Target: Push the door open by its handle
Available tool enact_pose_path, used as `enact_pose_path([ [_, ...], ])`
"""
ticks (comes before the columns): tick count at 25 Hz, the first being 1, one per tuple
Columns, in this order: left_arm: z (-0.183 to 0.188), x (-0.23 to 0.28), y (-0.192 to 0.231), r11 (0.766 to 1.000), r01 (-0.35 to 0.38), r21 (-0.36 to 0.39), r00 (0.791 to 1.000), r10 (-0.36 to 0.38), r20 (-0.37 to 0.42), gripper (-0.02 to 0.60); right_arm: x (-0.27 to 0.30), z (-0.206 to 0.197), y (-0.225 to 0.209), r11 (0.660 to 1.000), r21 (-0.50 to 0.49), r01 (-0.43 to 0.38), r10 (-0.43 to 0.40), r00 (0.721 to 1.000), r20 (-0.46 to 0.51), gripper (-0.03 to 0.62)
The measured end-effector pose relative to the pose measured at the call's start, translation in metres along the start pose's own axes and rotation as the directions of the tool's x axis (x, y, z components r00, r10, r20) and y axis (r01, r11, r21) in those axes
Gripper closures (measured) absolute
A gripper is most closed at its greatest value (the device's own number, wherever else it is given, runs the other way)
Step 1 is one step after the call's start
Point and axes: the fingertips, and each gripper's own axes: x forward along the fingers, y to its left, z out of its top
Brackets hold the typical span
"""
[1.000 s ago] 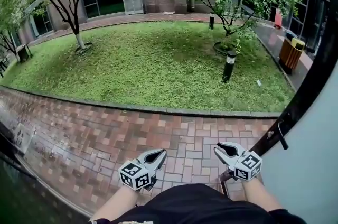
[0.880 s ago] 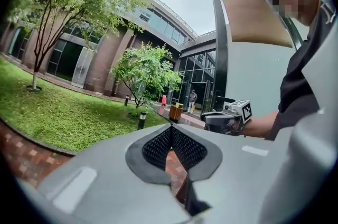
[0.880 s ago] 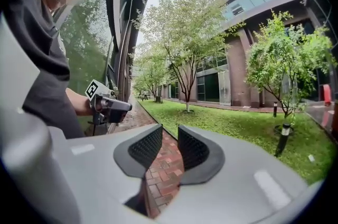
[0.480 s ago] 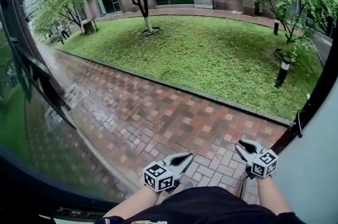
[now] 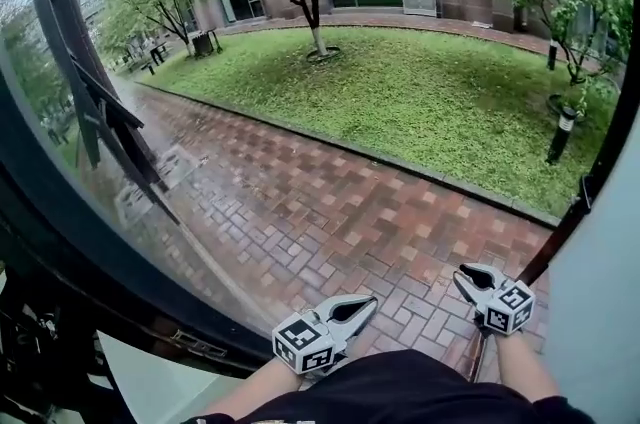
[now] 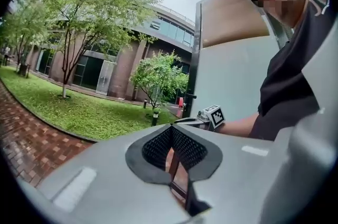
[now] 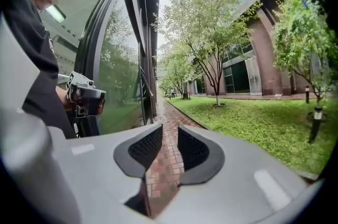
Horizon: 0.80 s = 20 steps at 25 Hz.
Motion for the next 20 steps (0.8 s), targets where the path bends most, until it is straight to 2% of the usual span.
enact_pose_path([
  [4, -0.035, -0.07, -0.048, 0.989, 0.139, 0.052, 0.99, -0.136, -0.044, 0.581, -0.011, 0.006, 0.083, 0.996, -0.04, 0.08, -0.078, 0.996, 0.031, 0.51],
  [6, -0.054, -0.115, -0.072, 0.974, 0.205, 0.094, 0.977, -0.198, -0.078, 0.581, -0.018, 0.002, 0.138, 0.994, -0.01, 0.113, -0.113, 0.993, 0.044, 0.51],
  [8, -0.059, -0.162, -0.085, 0.961, 0.256, 0.104, 0.965, -0.248, -0.086, 0.581, -0.02, -0.004, 0.202, 0.992, 0.035, 0.118, -0.119, 0.992, 0.03, 0.51],
  [10, -0.053, -0.204, -0.091, 0.955, 0.283, 0.087, 0.958, -0.277, -0.073, 0.581, -0.022, -0.008, 0.26, 0.992, 0.04, 0.118, -0.118, 0.993, -0.006, 0.51],
  [12, -0.042, -0.234, -0.097, 0.953, 0.297, 0.058, 0.955, -0.295, -0.04, 0.581, -0.037, -0.003, 0.299, 0.99, 0.021, 0.139, -0.139, 0.99, -0.028, 0.51],
  [16, -0.036, -0.274, -0.105, 0.951, 0.31, 0.016, 0.951, -0.31, 0.005, 0.581, -0.079, 0.011, 0.343, 0.975, -0.005, 0.221, -0.221, 0.975, -0.027, 0.51],
  [20, -0.05, -0.301, -0.119, 0.946, 0.325, -0.01, 0.946, -0.325, 0.005, 0.581, -0.112, 0.011, 0.379, 0.96, 0.009, 0.279, -0.279, 0.96, -0.004, 0.51],
])
